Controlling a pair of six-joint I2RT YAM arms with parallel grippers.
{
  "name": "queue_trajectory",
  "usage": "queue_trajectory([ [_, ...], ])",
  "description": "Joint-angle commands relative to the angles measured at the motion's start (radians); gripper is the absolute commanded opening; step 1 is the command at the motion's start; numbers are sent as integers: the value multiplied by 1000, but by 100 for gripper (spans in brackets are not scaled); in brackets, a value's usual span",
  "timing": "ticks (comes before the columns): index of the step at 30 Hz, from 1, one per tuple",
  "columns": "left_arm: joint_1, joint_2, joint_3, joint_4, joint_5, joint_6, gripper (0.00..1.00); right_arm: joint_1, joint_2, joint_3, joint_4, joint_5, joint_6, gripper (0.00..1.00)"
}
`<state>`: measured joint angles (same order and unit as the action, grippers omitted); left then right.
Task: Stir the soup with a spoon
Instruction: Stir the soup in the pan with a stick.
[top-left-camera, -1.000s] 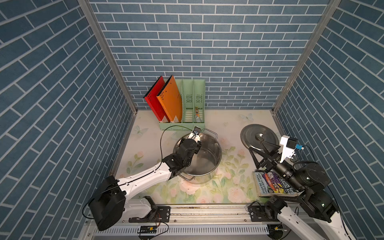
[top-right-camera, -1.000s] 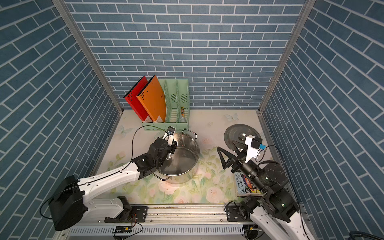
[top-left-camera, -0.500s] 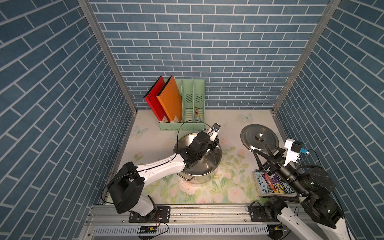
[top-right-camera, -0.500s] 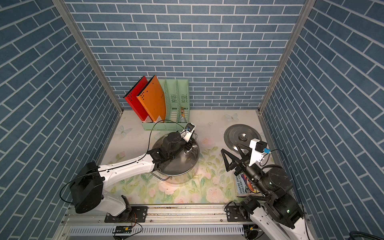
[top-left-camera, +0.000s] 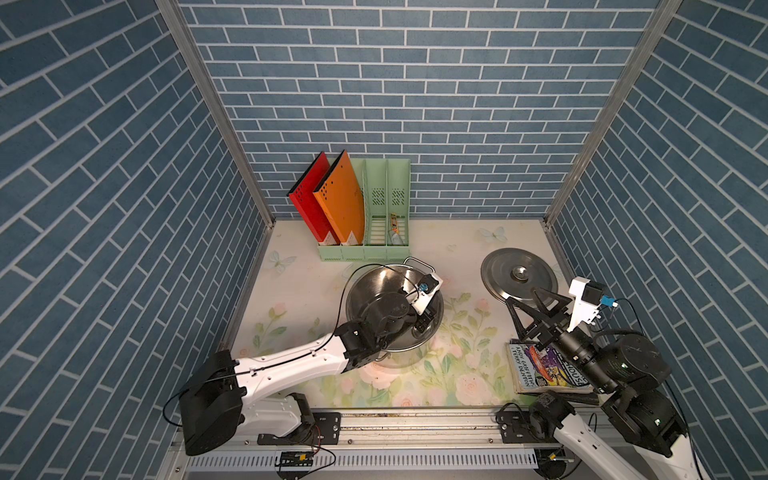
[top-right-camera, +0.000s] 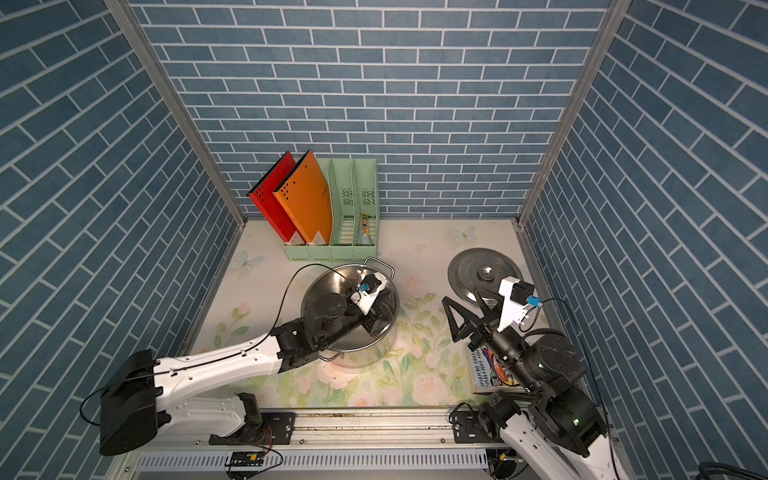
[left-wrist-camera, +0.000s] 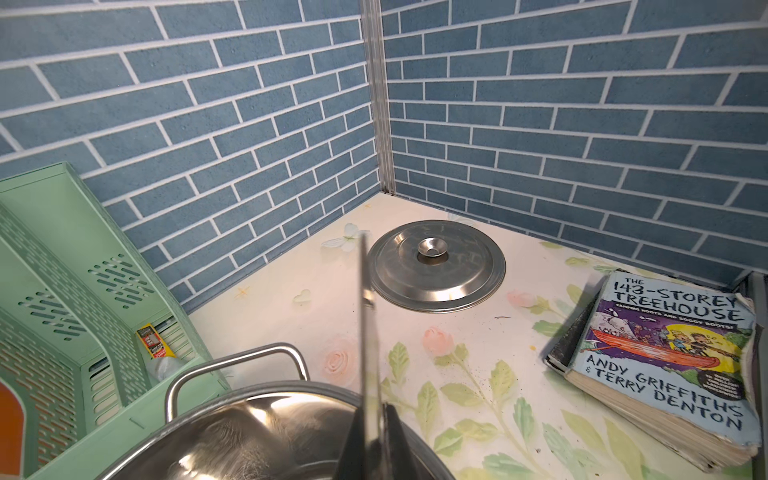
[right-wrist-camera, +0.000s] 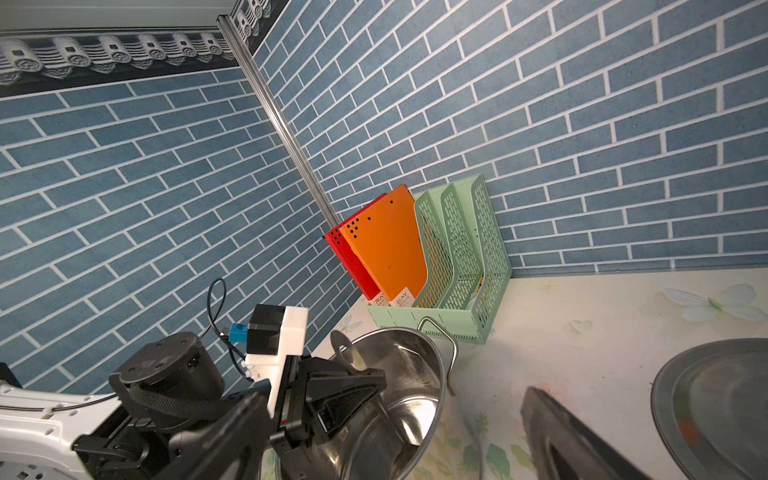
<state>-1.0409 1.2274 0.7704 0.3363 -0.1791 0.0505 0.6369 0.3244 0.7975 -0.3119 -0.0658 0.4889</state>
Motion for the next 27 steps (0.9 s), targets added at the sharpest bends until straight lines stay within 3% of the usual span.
queue_trajectory([
  [1, -11, -81, -53, -55, -13, -46, 0, 4, 21, -6, 47, -5, -29, 99],
  [6, -12, -183, -120, -165, -71, -80, 0, 4, 42, -20, 80, -26, -25, 99],
  [13, 5, -282, -147, -337, -258, -152, 0, 4, 68, -36, 120, -50, -9, 98],
  [19, 104, -345, -144, -437, -356, -219, 0, 4, 68, -41, 120, -51, -6, 98],
  [27, 228, -246, -71, -360, -345, -161, 0, 4, 63, -39, 113, -44, -9, 99],
])
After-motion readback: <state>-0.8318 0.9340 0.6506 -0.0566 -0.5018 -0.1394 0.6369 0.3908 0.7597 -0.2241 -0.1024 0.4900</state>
